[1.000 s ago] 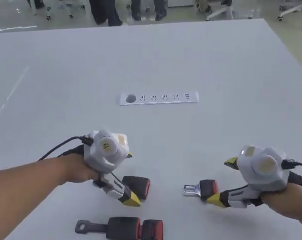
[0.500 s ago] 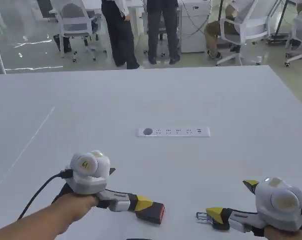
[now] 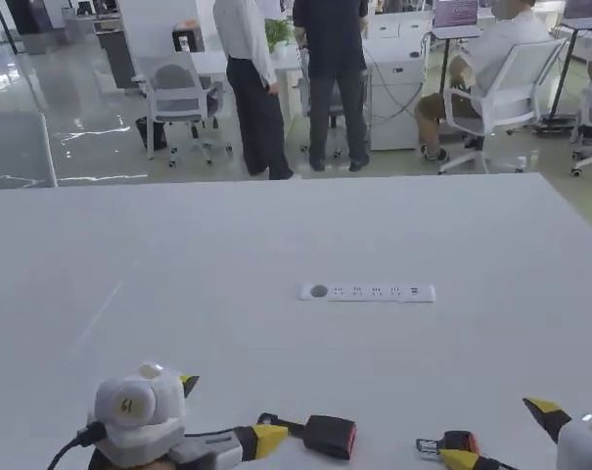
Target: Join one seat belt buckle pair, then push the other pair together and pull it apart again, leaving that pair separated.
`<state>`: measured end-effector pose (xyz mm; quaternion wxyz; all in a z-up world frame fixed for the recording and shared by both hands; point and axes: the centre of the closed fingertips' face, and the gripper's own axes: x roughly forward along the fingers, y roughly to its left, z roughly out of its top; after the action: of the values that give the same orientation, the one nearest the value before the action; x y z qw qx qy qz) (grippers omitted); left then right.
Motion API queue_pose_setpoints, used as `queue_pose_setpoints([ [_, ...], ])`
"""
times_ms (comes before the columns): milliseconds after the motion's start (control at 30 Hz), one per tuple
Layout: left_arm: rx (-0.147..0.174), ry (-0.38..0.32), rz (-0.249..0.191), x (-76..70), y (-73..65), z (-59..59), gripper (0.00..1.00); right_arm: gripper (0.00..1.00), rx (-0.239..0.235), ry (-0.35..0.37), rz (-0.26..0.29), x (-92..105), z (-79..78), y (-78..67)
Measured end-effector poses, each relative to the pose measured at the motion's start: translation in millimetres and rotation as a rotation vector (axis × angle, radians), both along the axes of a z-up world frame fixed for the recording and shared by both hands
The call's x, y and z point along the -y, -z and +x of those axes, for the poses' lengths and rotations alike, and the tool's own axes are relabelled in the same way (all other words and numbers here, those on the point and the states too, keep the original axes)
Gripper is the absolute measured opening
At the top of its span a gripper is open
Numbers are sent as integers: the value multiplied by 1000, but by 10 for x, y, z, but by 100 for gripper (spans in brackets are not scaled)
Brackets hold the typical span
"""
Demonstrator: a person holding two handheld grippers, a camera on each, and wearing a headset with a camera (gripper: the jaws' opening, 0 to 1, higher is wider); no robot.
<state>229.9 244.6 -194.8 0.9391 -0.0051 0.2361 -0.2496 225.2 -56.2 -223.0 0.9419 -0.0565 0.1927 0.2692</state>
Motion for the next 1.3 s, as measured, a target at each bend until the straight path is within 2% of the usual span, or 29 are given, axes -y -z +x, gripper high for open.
queue_pose_setpoints([
  [133,29,-39,-18,-168,-76,-288,100,86,26,27,15,26,-215,-100],
  [200,36,-43,-22,-203,-108,-448,100,88,39,33,24,32,-306,-142],
  [267,29,-45,-21,-253,-105,-571,100,88,48,38,8,45,-418,-159],
  [300,27,-45,-21,-264,-104,-595,100,89,44,42,6,60,-486,-159],
  [333,26,-47,-24,-294,-115,-667,100,89,44,52,14,77,-531,-164],
  [533,44,-34,-23,-399,-173,-927,100,90,26,98,35,141,-823,-137],
  [667,33,-39,-22,-493,-132,-988,100,91,13,119,31,170,-938,-78],
  [733,10,-33,-21,-513,-64,-1010,99,91,-1,123,24,192,-959,-9],
  [767,-15,-29,-11,-534,7,-1023,99,91,-28,131,14,214,-981,67],
  [833,-43,-20,3,-525,81,-1052,99,92,-67,139,5,241,-1009,179],
  [867,-68,-20,1,-528,135,-1061,100,93,-116,150,-6,272,-1042,290],
  [900,-73,-18,0,-526,152,-1058,100,93,-139,151,-12,284,-1056,337],
  [1033,-71,-7,-2,-449,133,-1083,100,93,-107,154,10,313,-1049,268],
  [1167,-60,-4,-9,-445,100,-1028,100,93,-64,154,5,319,-998,132],
  [1300,-34,3,-5,-415,13,-963,100,93,-20,145,3,280,-909,-5],
])
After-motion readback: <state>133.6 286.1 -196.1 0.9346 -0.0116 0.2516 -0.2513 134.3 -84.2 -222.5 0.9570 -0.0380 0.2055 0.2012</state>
